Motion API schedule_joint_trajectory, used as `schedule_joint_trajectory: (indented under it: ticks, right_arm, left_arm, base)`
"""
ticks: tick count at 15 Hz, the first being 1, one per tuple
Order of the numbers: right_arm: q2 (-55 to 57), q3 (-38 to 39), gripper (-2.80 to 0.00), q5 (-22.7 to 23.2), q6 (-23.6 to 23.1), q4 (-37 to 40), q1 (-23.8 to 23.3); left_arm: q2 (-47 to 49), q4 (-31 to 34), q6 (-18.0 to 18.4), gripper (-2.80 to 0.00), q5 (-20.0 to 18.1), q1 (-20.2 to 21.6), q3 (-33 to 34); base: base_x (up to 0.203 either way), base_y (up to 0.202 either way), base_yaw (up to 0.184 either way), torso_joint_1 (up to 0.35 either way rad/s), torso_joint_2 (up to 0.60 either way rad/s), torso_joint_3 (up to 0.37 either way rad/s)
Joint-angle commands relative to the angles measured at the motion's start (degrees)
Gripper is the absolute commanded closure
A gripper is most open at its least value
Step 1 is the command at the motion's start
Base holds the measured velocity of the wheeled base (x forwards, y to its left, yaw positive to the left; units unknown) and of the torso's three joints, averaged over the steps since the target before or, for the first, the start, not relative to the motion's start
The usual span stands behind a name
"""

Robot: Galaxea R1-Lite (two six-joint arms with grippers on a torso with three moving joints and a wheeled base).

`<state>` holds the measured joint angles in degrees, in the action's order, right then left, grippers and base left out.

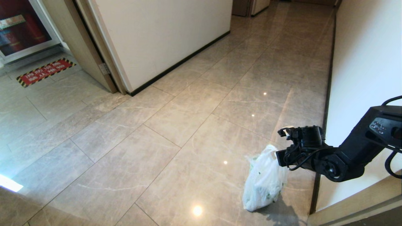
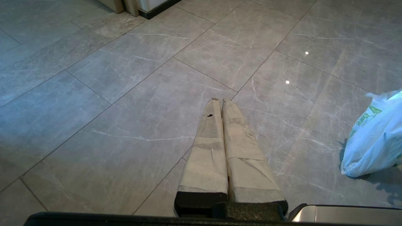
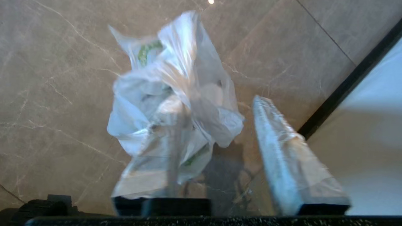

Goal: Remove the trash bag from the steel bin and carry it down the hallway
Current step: Put the trash bag at the door

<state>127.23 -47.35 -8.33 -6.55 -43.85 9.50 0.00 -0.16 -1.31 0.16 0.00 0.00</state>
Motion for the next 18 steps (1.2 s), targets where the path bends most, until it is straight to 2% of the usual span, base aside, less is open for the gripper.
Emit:
schedule_joint_trajectory:
  ticks: [1, 5, 9, 10, 11, 13, 18]
  right_arm:
    - [-0.2, -0.2, -2.80, -0.5, 0.0, 0.5, -0.1]
    - [-9.0, -0.1, -2.80, -0.6, 0.4, 8.1, -0.3]
    - [-21.3, 0.7, -2.80, 0.2, 0.9, 22.1, 0.1]
    - [-23.5, 0.7, 0.00, 1.0, 1.0, 24.6, 0.4]
    - [-25.3, 0.5, 0.00, 2.7, 0.5, 27.6, 0.7]
    - [-28.9, -0.6, 0.00, 3.2, -0.3, 32.9, 2.2]
    - [-43.7, 2.1, 0.00, 2.7, 0.4, 39.1, 2.8]
  left_arm:
    - [0.0, 0.0, -0.1, 0.00, 0.0, 0.0, 0.0]
    - [0.0, 0.0, 0.0, 0.00, 0.0, 0.0, 0.0]
    - [0.0, 0.0, 0.0, 0.00, 0.0, 0.0, 0.0]
    - [0.0, 0.0, 0.0, 0.00, 0.0, 0.0, 0.0]
    - [0.0, 0.0, 0.0, 0.00, 0.0, 0.0, 0.1]
    - [0.0, 0.0, 0.0, 0.00, 0.0, 0.0, 0.0]
    - [0.0, 0.0, 0.0, 0.00, 0.0, 0.0, 0.0]
  base:
    - [0.000, 0.000, 0.000, 0.000, 0.00, 0.000]
    - [0.000, 0.000, 0.000, 0.000, 0.00, 0.000]
    - [0.000, 0.000, 0.000, 0.000, 0.00, 0.000]
    - [0.000, 0.000, 0.000, 0.000, 0.00, 0.000]
    - [0.000, 0.000, 0.000, 0.000, 0.00, 0.000]
    - [0.000, 0.000, 0.000, 0.000, 0.00, 0.000]
    - [0.000, 0.000, 0.000, 0.000, 0.00, 0.000]
